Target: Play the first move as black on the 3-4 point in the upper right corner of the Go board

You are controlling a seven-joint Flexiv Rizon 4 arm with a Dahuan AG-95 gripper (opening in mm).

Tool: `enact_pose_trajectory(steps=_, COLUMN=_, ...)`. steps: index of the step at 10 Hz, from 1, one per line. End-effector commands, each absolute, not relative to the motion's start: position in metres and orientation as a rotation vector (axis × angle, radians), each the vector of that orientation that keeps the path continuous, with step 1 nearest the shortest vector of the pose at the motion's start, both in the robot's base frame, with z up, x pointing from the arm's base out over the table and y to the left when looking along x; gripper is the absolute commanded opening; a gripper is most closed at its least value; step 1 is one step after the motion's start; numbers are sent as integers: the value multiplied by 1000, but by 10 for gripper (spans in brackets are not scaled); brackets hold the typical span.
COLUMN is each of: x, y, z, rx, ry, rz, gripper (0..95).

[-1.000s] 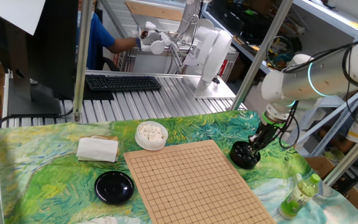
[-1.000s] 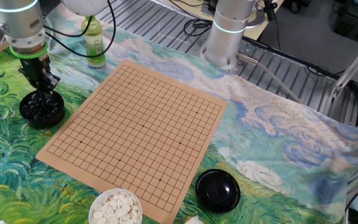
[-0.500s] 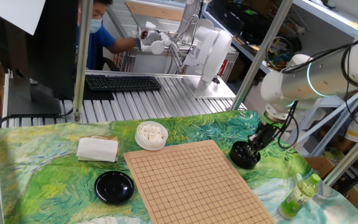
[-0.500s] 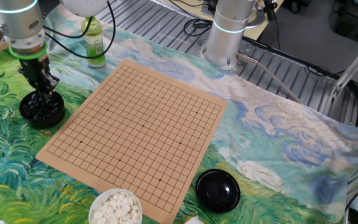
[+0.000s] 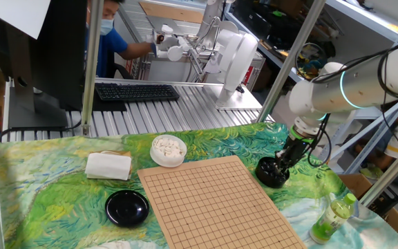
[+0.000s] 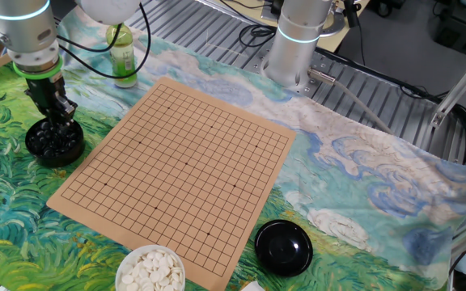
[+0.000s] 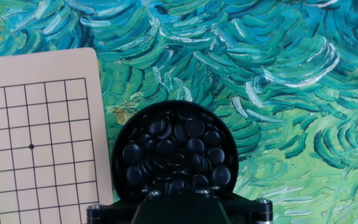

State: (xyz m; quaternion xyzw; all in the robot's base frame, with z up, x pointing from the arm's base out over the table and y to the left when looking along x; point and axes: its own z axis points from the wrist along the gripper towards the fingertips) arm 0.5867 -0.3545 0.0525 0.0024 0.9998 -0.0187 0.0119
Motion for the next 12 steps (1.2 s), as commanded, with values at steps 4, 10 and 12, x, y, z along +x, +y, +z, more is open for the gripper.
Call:
enact_pose_trajectory(steps=4, x=586, y=-355, z=47, rx=21, ry=3114, rz=-53, gripper=190)
enact_pose_trajectory(steps=10, x=586, y=-355, z=43, rx=-19, ry=3108, rz=-43, gripper=0)
enact_pose_trajectory(steps=12, x=586, y=-355, z=45, rx=-16, ry=3105, rz=-44, gripper=0)
